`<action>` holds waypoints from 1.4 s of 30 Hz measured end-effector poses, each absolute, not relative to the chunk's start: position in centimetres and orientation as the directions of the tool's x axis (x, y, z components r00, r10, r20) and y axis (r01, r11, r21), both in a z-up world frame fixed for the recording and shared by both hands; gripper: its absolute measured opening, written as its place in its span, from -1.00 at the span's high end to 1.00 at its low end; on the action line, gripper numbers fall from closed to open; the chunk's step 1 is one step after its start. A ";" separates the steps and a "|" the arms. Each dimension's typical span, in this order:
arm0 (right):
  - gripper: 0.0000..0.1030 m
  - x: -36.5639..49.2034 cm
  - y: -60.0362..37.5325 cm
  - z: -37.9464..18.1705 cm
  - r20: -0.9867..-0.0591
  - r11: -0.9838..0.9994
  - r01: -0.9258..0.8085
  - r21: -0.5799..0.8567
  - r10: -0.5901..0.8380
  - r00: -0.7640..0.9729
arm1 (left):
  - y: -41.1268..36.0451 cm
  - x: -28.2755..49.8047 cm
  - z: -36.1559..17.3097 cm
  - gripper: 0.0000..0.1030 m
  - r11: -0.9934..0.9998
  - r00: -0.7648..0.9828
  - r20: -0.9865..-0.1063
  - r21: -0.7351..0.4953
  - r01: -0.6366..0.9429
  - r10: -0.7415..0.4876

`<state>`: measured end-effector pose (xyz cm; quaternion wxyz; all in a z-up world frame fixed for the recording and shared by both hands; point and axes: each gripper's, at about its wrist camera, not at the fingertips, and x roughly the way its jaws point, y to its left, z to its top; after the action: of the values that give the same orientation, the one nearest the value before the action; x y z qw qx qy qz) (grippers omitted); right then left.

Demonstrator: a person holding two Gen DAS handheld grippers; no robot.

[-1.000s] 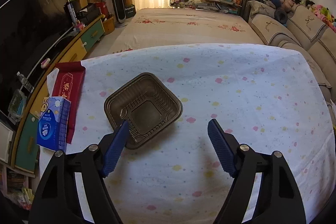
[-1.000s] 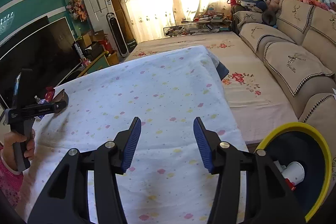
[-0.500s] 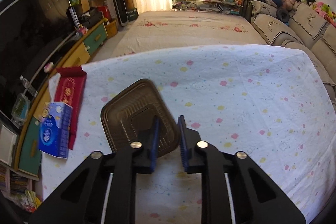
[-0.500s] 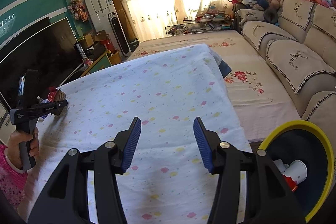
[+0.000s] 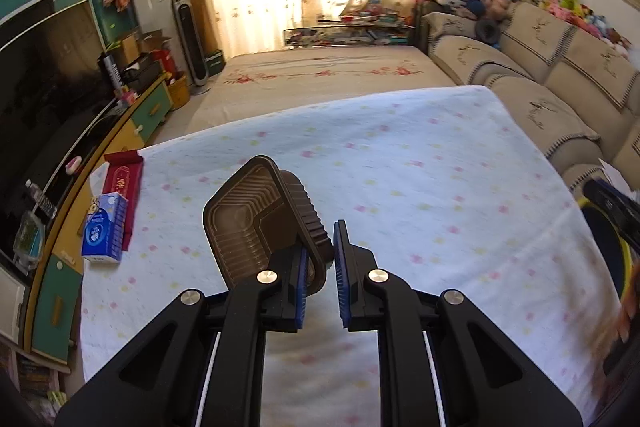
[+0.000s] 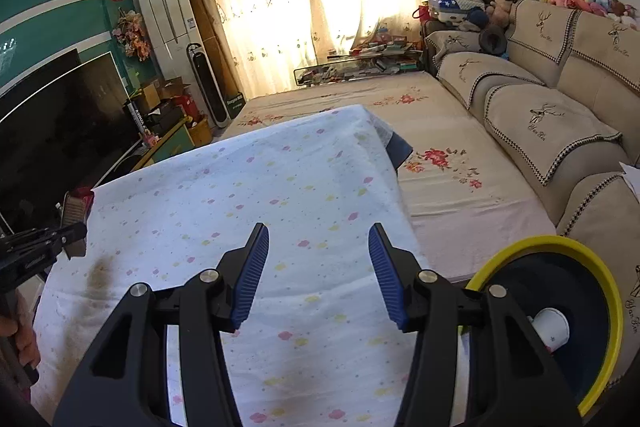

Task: Collect trash
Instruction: 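Carry the brown tray over the bin and open the left gripper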

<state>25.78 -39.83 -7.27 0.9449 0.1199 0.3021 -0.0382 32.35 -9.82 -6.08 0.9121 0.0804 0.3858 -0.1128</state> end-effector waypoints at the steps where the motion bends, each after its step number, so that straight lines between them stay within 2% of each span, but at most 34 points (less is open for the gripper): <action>1: 0.03 25.6 -40.0 -7.1 -0.570 0.967 0.150 0.206 -0.006 0.822 | -10.7 31.4 -5.9 0.75 0.957 0.676 -0.721 0.064 0.283 -0.152; 6: 0.03 24.0 -41.8 -5.3 -0.533 0.963 0.177 0.203 -0.042 0.845 | -15.2 27.1 -4.9 0.75 0.938 0.668 -0.711 0.036 0.345 -0.219; 11: -0.07 18.5 -45.4 -3.5 -0.483 0.957 0.231 0.176 -0.121 0.867 | -21.6 23.4 -4.2 0.75 0.890 0.640 -0.706 0.031 0.456 -0.304; 18: -0.12 7.6 -54.5 -3.3 -0.477 0.869 0.467 0.162 -0.345 0.808 | -33.3 18.9 -4.3 0.75 0.753 0.532 -0.718 0.017 0.657 -0.449; 22: -0.14 3.1 -58.3 -3.9 -0.496 0.813 0.557 0.169 -0.418 0.761 | -40.2 16.9 -5.0 0.75 0.676 0.459 -0.738 0.005 0.737 -0.494; 27: -0.16 0.4 -60.8 -5.3 -0.518 0.781 0.598 0.180 -0.442 0.733 | -47.4 16.2 -7.5 0.75 0.608 0.378 -0.783 -0.001 0.794 -0.495; 35: -0.17 -0.2 -61.7 -6.9 -0.542 0.793 0.576 0.198 -0.402 0.738 | -54.4 18.2 -13.2 0.74 0.596 0.302 -0.862 0.000 0.803 -0.407; 36: -0.17 -0.1 -61.6 -6.9 -0.544 0.795 0.574 0.198 -0.398 0.739 | -54.9 18.5 -13.8 0.65 0.603 0.300 -0.870 0.005 0.798 -0.390; 39: -0.18 -0.2 -61.8 -7.2 -0.549 0.795 0.571 0.205 -0.390 0.740 | -56.0 19.2 -14.9 -0.42 0.625 0.303 -0.888 0.022 0.780 -0.347; 42: -0.18 -0.4 -61.7 -7.0 -0.550 0.798 0.565 0.211 -0.381 0.744 | -55.9 19.3 -15.0 -0.46 0.643 0.331 -0.883 0.043 0.764 -0.334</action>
<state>-0.44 -61.71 -7.00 0.9151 0.1854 0.2479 -0.2582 19.30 -55.86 -15.01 0.7813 0.2341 0.4596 -0.3515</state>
